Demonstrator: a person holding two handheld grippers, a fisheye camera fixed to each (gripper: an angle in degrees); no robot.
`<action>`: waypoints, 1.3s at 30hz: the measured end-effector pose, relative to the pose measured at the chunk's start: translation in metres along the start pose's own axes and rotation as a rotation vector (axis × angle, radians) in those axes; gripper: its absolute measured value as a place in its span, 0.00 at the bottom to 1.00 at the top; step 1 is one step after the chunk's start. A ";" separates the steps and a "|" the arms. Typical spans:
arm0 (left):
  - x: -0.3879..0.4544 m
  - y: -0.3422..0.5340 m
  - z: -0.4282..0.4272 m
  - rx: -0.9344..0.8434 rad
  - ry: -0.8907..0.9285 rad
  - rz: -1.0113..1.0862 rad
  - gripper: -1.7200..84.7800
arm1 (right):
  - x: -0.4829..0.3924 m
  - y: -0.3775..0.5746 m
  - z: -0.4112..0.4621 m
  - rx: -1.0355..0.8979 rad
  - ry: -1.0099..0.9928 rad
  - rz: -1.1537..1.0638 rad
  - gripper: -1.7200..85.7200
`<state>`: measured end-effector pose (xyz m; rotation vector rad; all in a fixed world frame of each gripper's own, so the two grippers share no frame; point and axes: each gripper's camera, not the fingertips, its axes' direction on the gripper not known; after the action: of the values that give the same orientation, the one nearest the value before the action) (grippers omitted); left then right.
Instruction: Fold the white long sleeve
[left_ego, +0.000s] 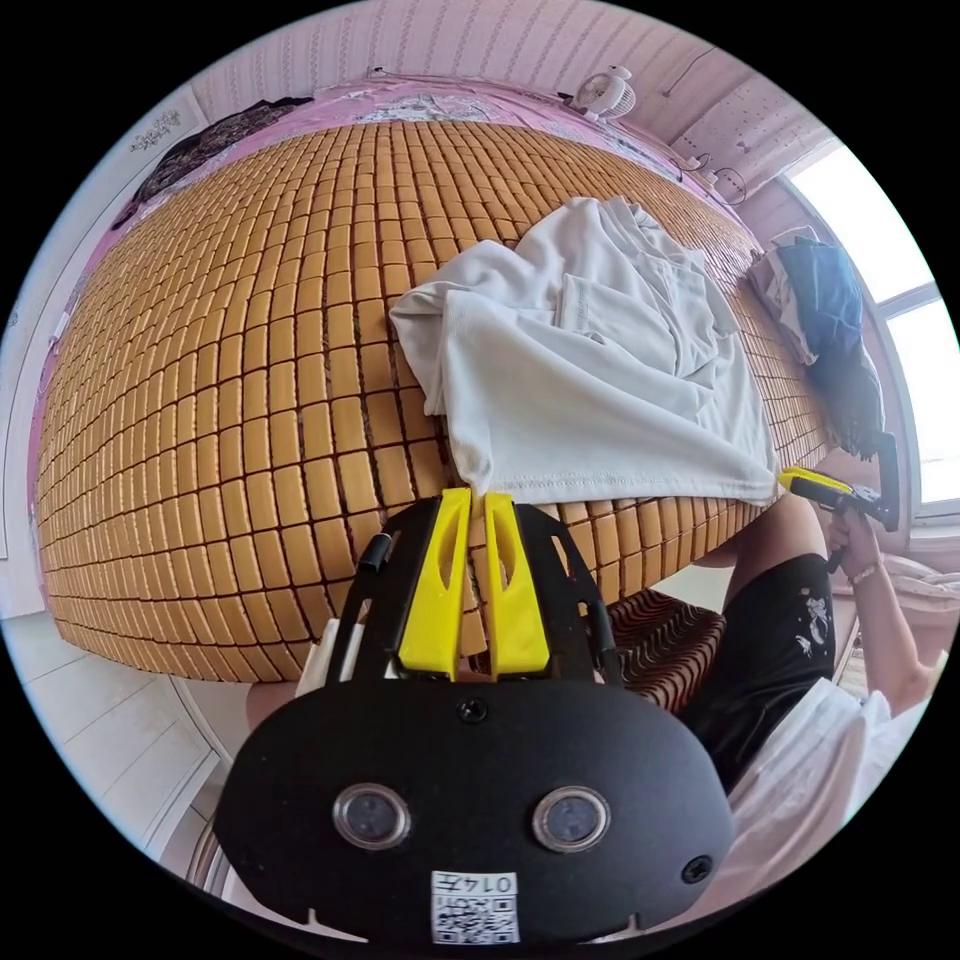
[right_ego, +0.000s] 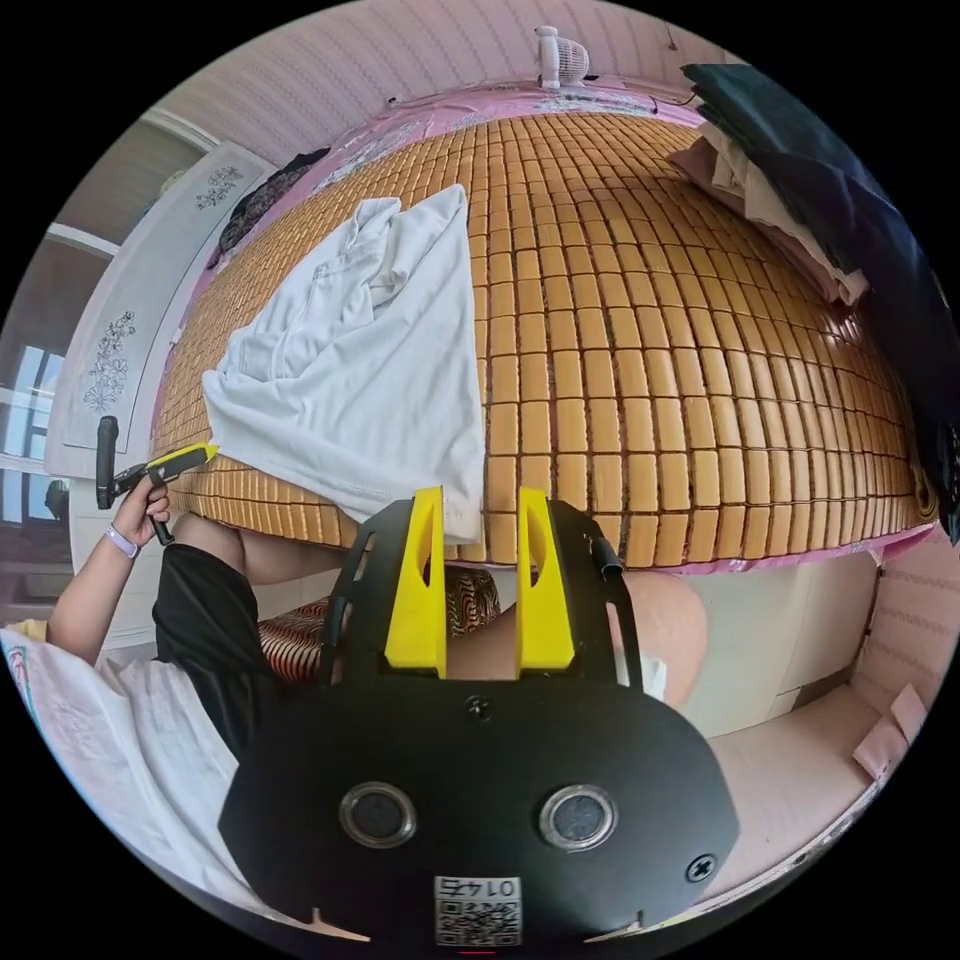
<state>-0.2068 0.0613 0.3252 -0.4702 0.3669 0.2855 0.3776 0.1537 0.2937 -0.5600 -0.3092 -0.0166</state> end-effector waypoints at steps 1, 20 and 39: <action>-0.002 0.008 -0.006 0.001 0.009 -0.002 0.03 | 0.000 0.002 0.000 -0.007 0.028 -0.018 0.11; -0.014 0.166 -0.337 0.879 0.341 0.115 0.01 | 0.065 0.084 -0.237 0.629 -0.403 -0.284 0.02; 0.094 0.428 -0.645 1.706 -0.021 0.445 0.01 | -0.004 0.335 -0.621 1.609 -0.365 -0.862 0.02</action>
<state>-0.4499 0.1296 -0.4125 1.3033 0.5589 0.3078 0.5832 0.1118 -0.3800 1.2079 -0.7656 -0.4597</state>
